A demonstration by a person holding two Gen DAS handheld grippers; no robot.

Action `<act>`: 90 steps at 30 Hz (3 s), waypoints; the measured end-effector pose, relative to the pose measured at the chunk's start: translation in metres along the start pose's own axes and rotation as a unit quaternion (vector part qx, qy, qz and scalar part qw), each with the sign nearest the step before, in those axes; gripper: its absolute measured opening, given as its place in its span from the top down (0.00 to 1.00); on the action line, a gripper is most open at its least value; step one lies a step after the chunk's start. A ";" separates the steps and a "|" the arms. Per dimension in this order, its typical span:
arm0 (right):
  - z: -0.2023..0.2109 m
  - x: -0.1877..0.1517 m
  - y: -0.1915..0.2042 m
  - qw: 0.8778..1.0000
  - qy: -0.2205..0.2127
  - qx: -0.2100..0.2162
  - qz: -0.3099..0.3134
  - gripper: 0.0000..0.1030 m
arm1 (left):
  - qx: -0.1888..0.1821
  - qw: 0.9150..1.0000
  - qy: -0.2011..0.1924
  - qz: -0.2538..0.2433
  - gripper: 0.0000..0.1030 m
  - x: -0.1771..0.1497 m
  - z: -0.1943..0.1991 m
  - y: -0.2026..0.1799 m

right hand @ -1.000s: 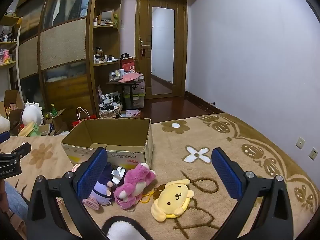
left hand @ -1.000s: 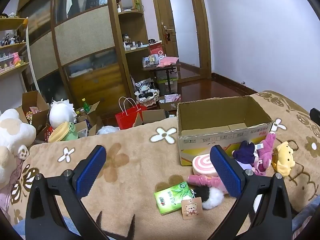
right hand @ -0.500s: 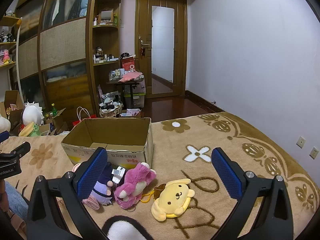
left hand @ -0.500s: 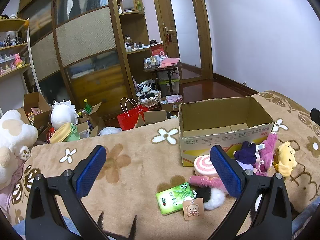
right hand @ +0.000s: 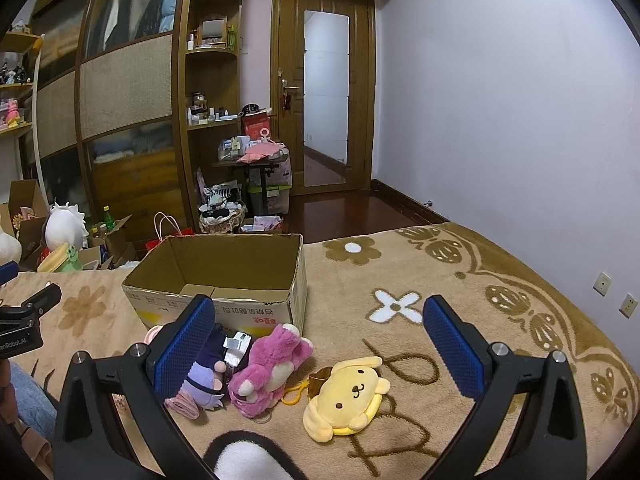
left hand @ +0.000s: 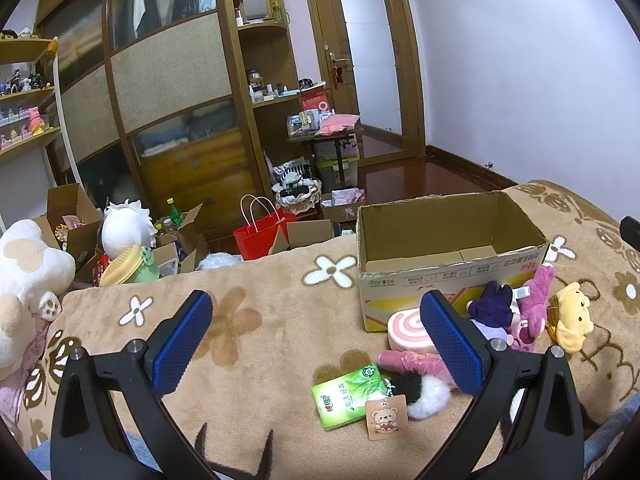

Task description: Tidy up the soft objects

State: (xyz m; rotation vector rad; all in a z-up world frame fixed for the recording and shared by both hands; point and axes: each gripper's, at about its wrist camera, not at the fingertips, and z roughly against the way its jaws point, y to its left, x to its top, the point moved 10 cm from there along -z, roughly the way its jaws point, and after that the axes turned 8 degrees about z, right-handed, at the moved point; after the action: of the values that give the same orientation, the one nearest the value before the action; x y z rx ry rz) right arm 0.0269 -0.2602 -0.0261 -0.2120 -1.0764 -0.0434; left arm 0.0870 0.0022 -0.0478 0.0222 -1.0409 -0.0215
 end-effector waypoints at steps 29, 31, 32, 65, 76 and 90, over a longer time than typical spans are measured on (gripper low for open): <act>-0.001 -0.001 0.000 1.000 0.002 0.001 -0.001 0.00 | 0.002 1.000 0.000 0.000 0.00 -0.002 0.002 0.002; -0.001 -0.001 0.000 1.000 0.002 0.001 -0.001 0.00 | 0.002 1.000 -0.001 0.000 0.00 -0.002 0.002 0.002; -0.001 -0.001 0.000 1.000 0.002 0.001 -0.001 0.00 | 0.002 1.000 -0.001 0.000 0.00 -0.002 0.002 0.002; -0.004 -0.002 -0.002 1.000 0.015 -0.004 -0.005 0.00 | 0.010 1.000 0.015 0.006 0.00 -0.006 -0.003 0.011; -0.036 -0.029 -0.013 0.996 0.079 0.012 -0.049 0.00 | 0.016 0.996 0.092 0.013 0.00 -0.022 -0.041 0.014; -0.076 -0.058 -0.021 0.982 0.162 0.022 -0.089 0.00 | 0.004 0.982 0.184 0.029 0.00 -0.050 -0.078 0.007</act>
State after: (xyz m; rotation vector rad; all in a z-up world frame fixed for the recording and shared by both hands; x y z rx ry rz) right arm 0.0623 -0.2993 -0.1086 -0.0647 -0.7670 -0.2089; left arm 0.1291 0.0114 -0.1300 0.0026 -0.6701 0.0383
